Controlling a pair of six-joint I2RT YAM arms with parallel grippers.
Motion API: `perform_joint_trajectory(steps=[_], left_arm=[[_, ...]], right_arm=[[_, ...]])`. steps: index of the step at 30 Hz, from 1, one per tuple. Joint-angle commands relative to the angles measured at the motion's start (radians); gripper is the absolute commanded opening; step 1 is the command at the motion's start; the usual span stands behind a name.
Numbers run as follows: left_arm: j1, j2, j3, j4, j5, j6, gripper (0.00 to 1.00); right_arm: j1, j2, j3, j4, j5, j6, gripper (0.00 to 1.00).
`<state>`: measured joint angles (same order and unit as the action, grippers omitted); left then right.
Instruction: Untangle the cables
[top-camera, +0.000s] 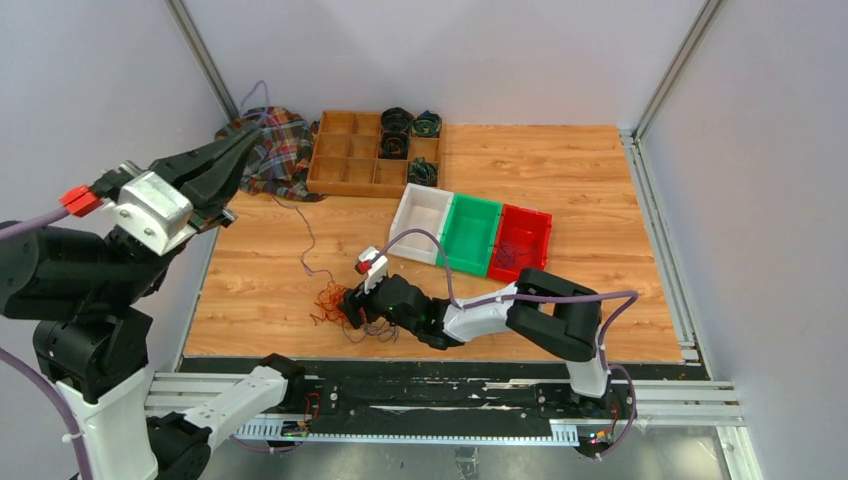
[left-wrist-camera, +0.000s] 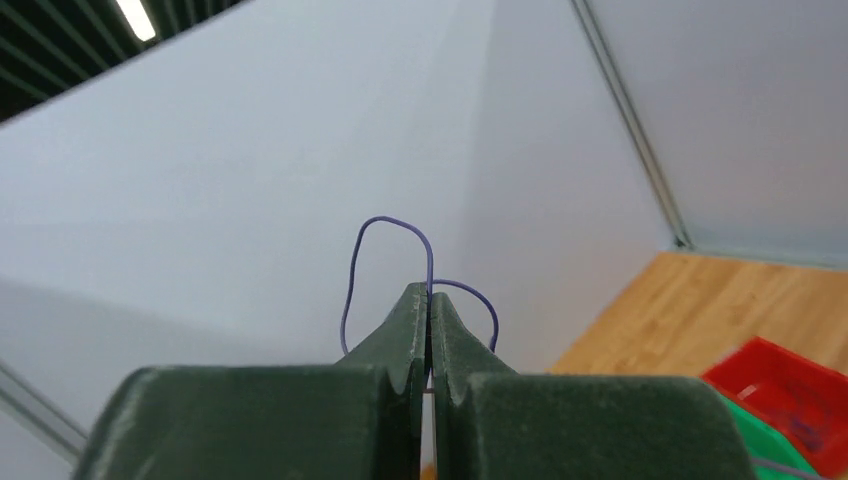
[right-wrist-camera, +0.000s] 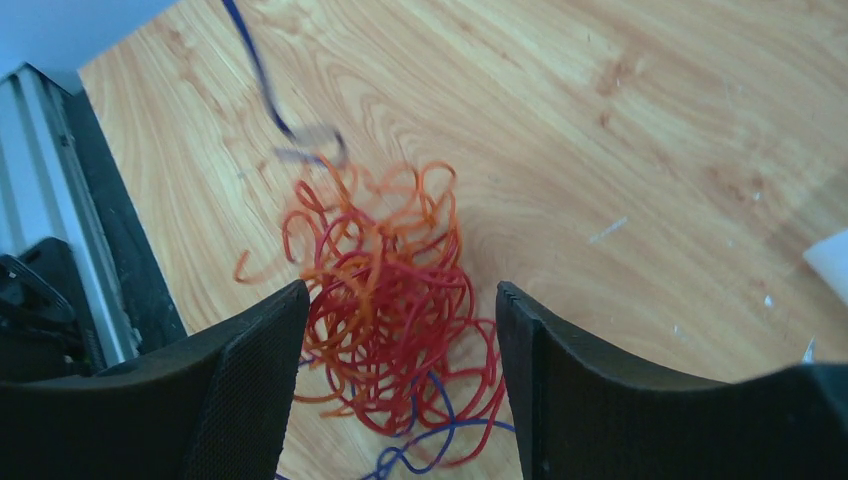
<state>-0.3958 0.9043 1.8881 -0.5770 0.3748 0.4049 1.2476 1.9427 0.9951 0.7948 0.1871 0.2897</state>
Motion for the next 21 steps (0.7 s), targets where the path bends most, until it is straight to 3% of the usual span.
perform_joint_trajectory(steps=[1, 7, 15, 21], left_arm=[[0.004, -0.022, 0.012, 0.211, -0.048, 0.103, 0.00], [0.004, -0.085, -0.099, 0.408, -0.027, 0.166, 0.01], [0.004, -0.091, -0.103, 0.378, 0.053, 0.102, 0.01], [0.005, -0.073, -0.067, 0.296, 0.145, 0.059, 0.01]], right_arm=[[-0.006, 0.029, -0.041, 0.048, 0.047, 0.057, 0.69], [-0.007, -0.007, -0.076, 0.040, 0.053, 0.052, 0.73], [-0.007, -0.279, -0.156, 0.018, 0.040, -0.090, 0.82], [-0.005, -0.437, -0.087, -0.032, -0.135, -0.198, 0.83]])
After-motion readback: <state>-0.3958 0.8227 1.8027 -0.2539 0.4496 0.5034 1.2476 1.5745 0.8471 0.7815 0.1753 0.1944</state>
